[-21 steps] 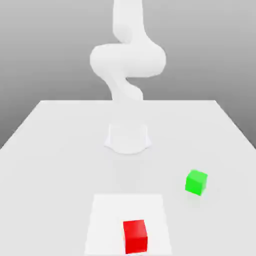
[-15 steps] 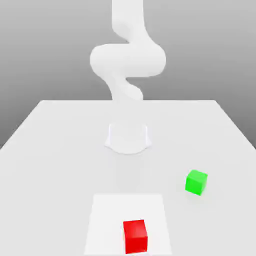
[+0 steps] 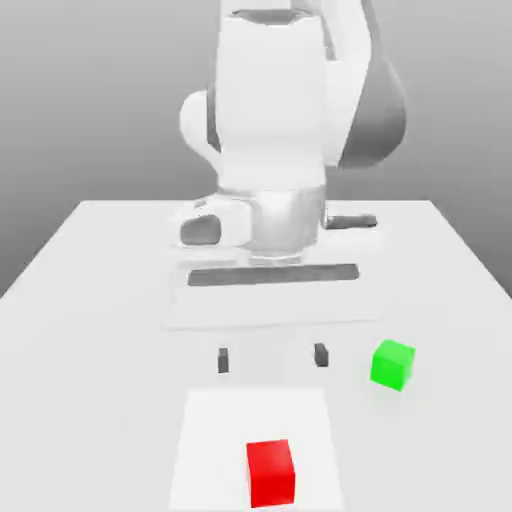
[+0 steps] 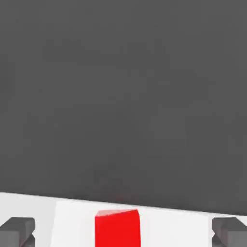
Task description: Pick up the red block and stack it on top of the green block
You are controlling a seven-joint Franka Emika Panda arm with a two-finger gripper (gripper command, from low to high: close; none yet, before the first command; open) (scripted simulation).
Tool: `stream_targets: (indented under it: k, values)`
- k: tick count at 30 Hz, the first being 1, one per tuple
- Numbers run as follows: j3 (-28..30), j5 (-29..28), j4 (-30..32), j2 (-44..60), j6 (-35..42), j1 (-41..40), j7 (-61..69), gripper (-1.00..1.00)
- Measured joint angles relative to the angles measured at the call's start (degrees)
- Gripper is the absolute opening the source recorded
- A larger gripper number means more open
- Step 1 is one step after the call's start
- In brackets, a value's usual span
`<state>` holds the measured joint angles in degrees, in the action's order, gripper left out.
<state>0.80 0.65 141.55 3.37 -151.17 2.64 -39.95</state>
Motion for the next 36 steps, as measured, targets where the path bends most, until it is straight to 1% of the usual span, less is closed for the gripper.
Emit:
stream_targets:
  k: [3,8,9,16,21,22,26,29,32,36]
  values:
    - [-0.08,-0.23,1.15,6.23,-2.59,0.03,0.49,0.0]
    - [-0.27,-0.07,0.17,16.6,-10.57,-0.07,0.81,0.0]
    - [-0.28,-0.01,-0.02,17.9,-11.65,-0.07,0.86,-1.0]
    - [-0.33,-0.12,-0.01,17.84,-11.58,-0.13,0.77,-1.0]
    - [-0.39,-0.14,1.46,8.89,-4.11,-0.03,0.36,-1.0]
    - [-1.02,1.0,2.14,7.4,-3.39,0.51,-1.07,-1.0]
    - [-4.27,6.72,5.43,2.24,-2.05,3.99,-9.61,-1.0]
    - [-6.34,10.19,8.03,-1.46,-1.37,8.02,-17.23,-1.0]
    - [-7.82,12.61,10.68,-5.02,-0.86,11.58,-25.65,-1.0]
    - [-10.53,14.3,14.33,-9.4,-0.49,14.16,-37.96,-1.0]
